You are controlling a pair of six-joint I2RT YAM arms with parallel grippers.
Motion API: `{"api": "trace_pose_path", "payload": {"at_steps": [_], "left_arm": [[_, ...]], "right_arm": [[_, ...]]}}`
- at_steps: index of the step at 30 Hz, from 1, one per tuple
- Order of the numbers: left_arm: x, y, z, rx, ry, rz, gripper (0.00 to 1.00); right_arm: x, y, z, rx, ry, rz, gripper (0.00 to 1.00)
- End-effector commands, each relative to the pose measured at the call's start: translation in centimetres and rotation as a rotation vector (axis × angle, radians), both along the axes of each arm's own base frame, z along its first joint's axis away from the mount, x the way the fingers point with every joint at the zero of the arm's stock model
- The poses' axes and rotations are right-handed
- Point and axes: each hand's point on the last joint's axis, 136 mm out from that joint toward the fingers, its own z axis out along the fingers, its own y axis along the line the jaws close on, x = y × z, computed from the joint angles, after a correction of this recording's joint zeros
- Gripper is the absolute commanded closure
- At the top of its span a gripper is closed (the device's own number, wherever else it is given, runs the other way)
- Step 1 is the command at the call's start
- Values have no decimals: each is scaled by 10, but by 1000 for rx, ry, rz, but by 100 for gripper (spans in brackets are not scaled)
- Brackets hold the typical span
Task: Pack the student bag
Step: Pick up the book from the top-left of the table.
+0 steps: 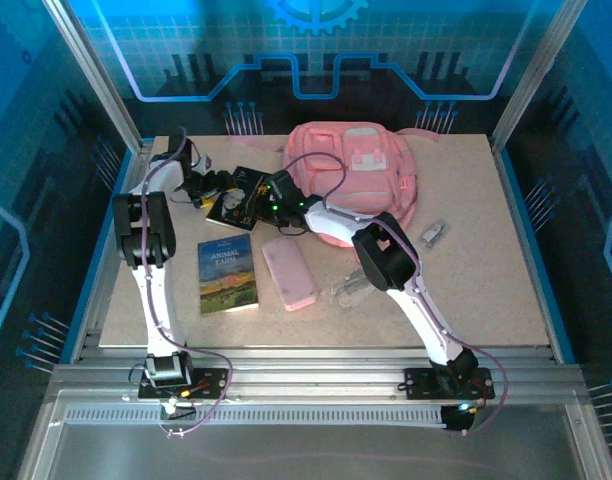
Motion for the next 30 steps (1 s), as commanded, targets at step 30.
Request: {"api": "trace_pose_path", "payload": {"at_steps": [30], "left_arm": [[-64,-93,57,-335,-20,-45,49]], "right_arm": [[-3,4,-45,-33,111,64,64]]}}
